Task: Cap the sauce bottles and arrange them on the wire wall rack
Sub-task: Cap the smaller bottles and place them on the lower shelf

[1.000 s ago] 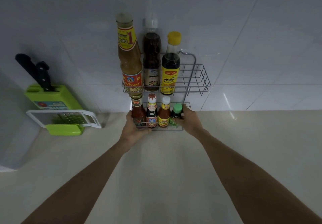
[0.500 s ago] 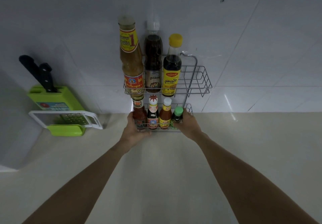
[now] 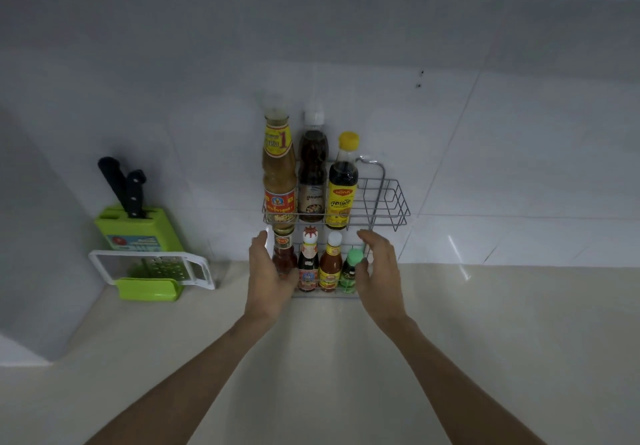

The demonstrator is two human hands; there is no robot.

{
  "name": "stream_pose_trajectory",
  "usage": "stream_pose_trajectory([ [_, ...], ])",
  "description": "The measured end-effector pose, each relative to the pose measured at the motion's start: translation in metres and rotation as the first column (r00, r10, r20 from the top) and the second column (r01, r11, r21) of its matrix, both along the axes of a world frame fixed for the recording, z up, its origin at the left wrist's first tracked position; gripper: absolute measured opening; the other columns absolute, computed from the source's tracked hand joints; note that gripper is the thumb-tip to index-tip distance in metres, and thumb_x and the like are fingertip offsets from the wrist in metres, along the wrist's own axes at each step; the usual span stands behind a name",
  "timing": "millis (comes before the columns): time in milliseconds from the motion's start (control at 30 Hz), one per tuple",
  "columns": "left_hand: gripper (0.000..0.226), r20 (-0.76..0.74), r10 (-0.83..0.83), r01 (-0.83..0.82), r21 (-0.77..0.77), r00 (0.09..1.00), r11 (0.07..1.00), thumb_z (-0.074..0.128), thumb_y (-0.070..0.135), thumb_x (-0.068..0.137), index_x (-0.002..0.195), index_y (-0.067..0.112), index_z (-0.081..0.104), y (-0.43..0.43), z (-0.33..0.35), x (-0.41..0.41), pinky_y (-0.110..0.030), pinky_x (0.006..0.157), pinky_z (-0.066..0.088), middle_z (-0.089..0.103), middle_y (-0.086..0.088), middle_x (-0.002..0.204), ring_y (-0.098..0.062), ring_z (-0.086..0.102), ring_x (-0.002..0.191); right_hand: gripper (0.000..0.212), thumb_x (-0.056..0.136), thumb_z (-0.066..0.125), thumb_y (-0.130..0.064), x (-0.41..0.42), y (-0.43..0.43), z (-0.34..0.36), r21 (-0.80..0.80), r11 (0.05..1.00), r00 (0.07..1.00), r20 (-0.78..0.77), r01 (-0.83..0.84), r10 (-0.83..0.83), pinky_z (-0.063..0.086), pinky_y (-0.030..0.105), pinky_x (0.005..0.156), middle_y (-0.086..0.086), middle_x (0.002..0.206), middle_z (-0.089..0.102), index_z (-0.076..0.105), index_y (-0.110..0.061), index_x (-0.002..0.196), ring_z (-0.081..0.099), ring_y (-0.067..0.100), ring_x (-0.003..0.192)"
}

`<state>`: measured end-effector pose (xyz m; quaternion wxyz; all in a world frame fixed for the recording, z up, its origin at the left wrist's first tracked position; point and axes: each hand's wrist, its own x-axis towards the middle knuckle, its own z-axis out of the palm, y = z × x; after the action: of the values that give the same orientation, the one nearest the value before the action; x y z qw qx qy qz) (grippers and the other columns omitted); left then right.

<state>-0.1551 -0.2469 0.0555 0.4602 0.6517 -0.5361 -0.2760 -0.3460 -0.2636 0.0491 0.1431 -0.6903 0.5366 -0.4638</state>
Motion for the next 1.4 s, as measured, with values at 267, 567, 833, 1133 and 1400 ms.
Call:
stream_pose_trajectory([
  [267, 0.077, 0.47, -0.027, 0.211, -0.343, 0.882, 0.915, 0.064, 0.002, 0.073, 0.142, 0.009, 0.032, 0.003, 0.031, 0.002, -0.035, 0.12, 0.014, 0.032, -0.008, 0.149, -0.021, 0.022, 0.143, 0.042, 0.082, 0.052, 0.007, 0.035, -0.03, 0.146, -0.398, 0.915, 0.997, -0.026, -0.071, 0.066, 0.036, 0.02, 0.093, 0.01, 0.122, 0.058, 0.056, -0.007, 0.121, 0.05, 0.023, 0.112],
  [567, 0.098, 0.88, -0.1, 0.386, -0.099, 0.464, 0.917, 0.058, 0.019, 0.069, 0.153, 0.009, 0.008, -0.017, 0.037, 0.01, -0.05, 0.115, 0.005, 0.004, -0.01, 0.162, -0.028, -0.004, 0.149, 0.046, 0.096, 0.046, -0.022, 0.066, -0.102, 0.203, 0.006, 0.995, 0.81, -0.581, -0.098, 0.084, 0.041, 0.042, 0.097, 0.009, 0.144, 0.042, 0.042, -0.015, 0.141, 0.042, 0.031, 0.125],
  [833, 0.1, 0.87, -0.092, 0.355, -0.1, 0.484, 0.929, 0.059, 0.016, 0.066, 0.152, 0.006, 0.009, -0.025, 0.035, 0.014, -0.051, 0.118, 0.008, 0.002, -0.012, 0.162, -0.024, -0.012, 0.148, 0.034, 0.095, 0.047, -0.022, 0.071, -0.105, 0.203, -0.057, 0.996, 0.823, -0.567, -0.064, 0.02, 0.046, 0.039, 0.075, 0.012, 0.127, 0.051, 0.046, -0.015, 0.128, 0.047, 0.03, 0.114],
  [1133, 0.098, 0.871, -0.13, 0.345, -0.048, 0.473, 0.937, 0.06, 0.017, 0.071, 0.153, 0.008, 0.006, -0.023, 0.033, 0.019, -0.045, 0.115, -0.008, -0.004, -0.007, 0.161, -0.019, -0.018, 0.146, 0.023, 0.093, 0.055, -0.03, 0.059, -0.086, 0.204, -0.062, 0.992, 0.871, -0.486, -0.113, 0.069, 0.039, 0.031, 0.075, 0.005, 0.108, 0.063, 0.052, -0.022, 0.115, 0.053, 0.024, 0.102],
  [1400, 0.096, 0.89, -0.163, 0.345, 0.007, 0.425, 0.938, 0.056, 0.021, 0.078, 0.15, 0.007, -0.006, -0.021, 0.037, 0.015, -0.046, 0.112, -0.019, -0.017, -0.004, 0.158, -0.014, -0.036, 0.137, 0.026, 0.093, 0.056, -0.033, 0.052, -0.072, 0.203, -0.009, 0.985, 0.897, -0.414, -0.173, 0.153, 0.043, 0.034, 0.082, 0.003, 0.112, 0.063, 0.053, -0.022, 0.117, 0.054, 0.022, 0.105],
])
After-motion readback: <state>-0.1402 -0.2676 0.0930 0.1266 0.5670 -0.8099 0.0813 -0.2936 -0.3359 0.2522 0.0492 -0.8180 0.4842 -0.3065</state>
